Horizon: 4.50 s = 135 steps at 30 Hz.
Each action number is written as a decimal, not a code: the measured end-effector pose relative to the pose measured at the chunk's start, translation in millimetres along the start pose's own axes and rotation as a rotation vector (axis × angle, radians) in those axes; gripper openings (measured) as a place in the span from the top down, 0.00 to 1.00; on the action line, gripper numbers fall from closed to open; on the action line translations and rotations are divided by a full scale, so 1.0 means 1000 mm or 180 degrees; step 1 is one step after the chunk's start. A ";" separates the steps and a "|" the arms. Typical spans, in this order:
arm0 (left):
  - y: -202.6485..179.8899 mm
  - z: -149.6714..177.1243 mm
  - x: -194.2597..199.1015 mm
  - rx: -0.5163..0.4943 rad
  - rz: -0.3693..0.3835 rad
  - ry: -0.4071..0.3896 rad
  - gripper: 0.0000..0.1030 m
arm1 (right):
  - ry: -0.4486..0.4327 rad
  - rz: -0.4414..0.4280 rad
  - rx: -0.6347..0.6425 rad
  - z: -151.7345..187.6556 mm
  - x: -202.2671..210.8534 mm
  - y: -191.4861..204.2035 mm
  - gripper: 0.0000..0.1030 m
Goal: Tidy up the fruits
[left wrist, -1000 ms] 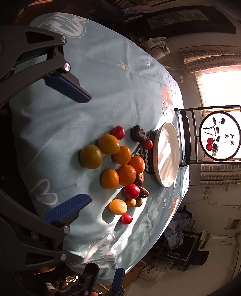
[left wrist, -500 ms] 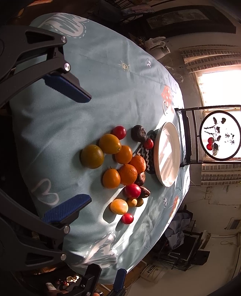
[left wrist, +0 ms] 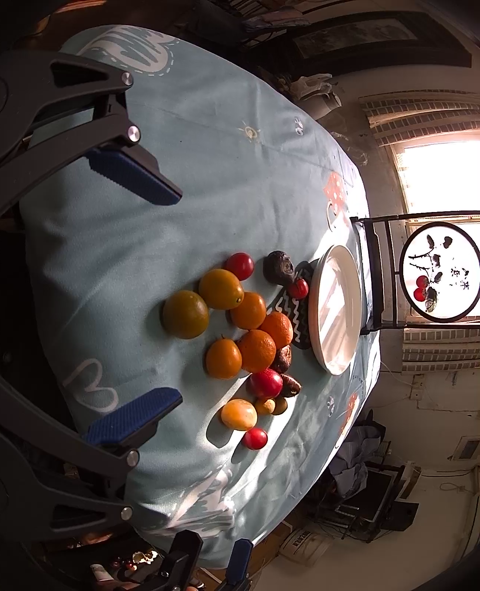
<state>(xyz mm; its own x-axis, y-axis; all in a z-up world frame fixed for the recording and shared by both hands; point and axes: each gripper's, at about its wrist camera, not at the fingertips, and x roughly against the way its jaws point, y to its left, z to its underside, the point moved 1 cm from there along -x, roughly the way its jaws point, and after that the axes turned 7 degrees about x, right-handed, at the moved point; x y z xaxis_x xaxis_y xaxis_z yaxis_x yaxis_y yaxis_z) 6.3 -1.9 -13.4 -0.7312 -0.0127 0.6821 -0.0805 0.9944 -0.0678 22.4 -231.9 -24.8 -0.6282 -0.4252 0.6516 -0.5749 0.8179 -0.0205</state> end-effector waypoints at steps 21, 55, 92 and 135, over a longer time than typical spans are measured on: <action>0.005 0.002 -0.007 0.0012 0.0032 0.0047 0.02 | 0.0037 -0.0036 -0.0012 0.000 -0.005 0.003 0.01; 0.026 0.009 -0.064 0.0015 0.0747 0.0301 0.32 | 0.0339 -0.0139 0.0054 -0.021 -0.121 -0.006 0.44; 0.015 -0.125 -0.095 -0.0020 0.0902 0.0162 0.61 | 0.0039 -0.0395 -0.0285 -0.117 -0.136 -0.062 0.63; 0.044 -0.044 -0.088 0.0188 0.0515 0.0269 0.02 | 0.0408 0.0102 0.0125 -0.034 -0.116 -0.058 0.39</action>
<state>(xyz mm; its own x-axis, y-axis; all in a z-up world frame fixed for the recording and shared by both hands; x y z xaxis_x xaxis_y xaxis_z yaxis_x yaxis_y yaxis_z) 96.9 47.4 -43.8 -0.6786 0.1581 0.7173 -0.0079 0.9749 -0.2224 146.7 -216.7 -73.5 -0.5758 -0.3441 0.7416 -0.5773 0.8134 -0.0709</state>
